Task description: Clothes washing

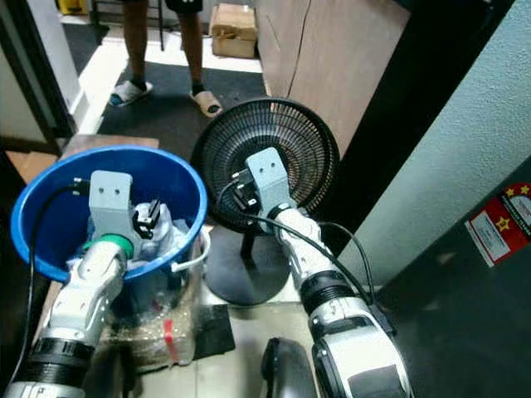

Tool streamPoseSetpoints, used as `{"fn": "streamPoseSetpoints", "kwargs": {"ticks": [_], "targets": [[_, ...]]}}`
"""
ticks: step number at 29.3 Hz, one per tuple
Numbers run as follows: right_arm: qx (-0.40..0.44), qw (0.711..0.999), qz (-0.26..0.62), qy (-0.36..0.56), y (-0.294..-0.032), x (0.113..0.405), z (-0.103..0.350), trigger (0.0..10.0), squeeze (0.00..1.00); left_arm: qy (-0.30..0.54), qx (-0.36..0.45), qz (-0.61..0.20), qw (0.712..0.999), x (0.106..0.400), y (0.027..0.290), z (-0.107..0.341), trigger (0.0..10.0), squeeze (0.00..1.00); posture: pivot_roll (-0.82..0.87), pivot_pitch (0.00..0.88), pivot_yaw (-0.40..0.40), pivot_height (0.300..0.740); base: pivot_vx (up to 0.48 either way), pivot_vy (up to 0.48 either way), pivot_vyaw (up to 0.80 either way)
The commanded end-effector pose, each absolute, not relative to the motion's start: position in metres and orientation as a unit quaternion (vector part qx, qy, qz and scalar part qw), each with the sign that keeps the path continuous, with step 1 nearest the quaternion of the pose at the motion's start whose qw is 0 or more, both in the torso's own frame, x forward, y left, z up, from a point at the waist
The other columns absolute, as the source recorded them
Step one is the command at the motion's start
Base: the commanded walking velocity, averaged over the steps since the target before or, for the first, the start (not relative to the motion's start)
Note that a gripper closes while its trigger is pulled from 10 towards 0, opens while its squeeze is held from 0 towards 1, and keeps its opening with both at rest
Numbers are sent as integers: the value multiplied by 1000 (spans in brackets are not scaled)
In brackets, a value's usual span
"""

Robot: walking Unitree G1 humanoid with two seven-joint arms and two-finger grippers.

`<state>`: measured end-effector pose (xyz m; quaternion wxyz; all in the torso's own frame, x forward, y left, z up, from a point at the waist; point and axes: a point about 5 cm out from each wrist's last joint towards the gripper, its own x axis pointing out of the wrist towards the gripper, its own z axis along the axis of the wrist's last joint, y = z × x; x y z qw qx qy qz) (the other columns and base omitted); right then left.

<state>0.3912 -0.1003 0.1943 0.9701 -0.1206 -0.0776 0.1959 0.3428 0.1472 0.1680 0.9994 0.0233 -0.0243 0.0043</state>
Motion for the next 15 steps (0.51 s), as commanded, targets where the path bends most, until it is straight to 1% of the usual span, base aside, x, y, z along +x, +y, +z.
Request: {"fn": "streamPoseSetpoints", "kwargs": {"ticks": [1, 3, 4, 5, 6, 7, 8, 10, 12, 13, 14, 15], "targets": [[-127, 970, 187, -90, -107, 389, 194, 10000, 0, -23, 20, -6, 1000, 340, 145, 165, 10000, 0, 90, 108, -84, 526, 0, 0, 0], [-130, 970, 168, -118, -114, 379, 193, 10000, 0, -72, 51, -53, 995, 327, 139, 174, 10000, 0, 63, 103, -60, 526, 0, 0, 0], [-130, 970, 168, -118, -114, 379, 193, 10000, 0, -72, 51, -53, 995, 327, 139, 174, 10000, 0, 63, 103, -60, 526, 0, 0, 0], [-132, 970, 162, -124, -117, 376, 192, 10000, 0, -88, 66, -75, 991, 320, 134, 178, 10000, 0, 63, 103, -60, 526, 0, 0, 0], [-132, 970, 162, -124, -117, 376, 192, 10000, 0, -88, 66, -75, 991, 320, 134, 178, 10000, 0, 63, 103, -60, 526, 0, 0, 0], [-133, 971, 153, -128, -121, 370, 189, 10000, 0, -94, 86, -103, 987, 313, 126, 182, 10000, 0, 53, 102, -47, 526, 0, 0, 0], [-133, 971, 153, -128, -121, 370, 189, 10000, 0, -94, 86, -103, 987, 313, 126, 182, 10000, 0, 53, 102, -47, 526, 0, 0, 0], [-125, 975, 136, -120, -129, 361, 178, 10000, 0, -46, 102, -125, 986, 309, 114, 180, 10000, 0, 52, 98, -36, 526, 0, 0, 0], [-125, 975, 136, -120, -129, 361, 178, 10000, 0, -46, 102, -125, 986, 309, 114, 180, 10000, 0, 52, 98, -36, 526, 0, 0, 0], [-122, 977, 130, -115, -132, 358, 174, 10000, 0, -26, 86, -126, 988, 309, 110, 180, 10000, 0, 52, 98, -36, 526, 0, 0, 0], [-122, 977, 130, -115, -132, 358, 174, 10000, 0, -26, 86, -126, 988, 309, 110, 180, 10000, 0, 52, 98, -36, 526, 0, 0, 0], [-120, 979, 126, -108, -133, 355, 168, 10000, 0, 7, 59, -120, 991, 314, 108, 177, 10000, 0, 45, 94, -31, 526, 0, 0, 0]]}}
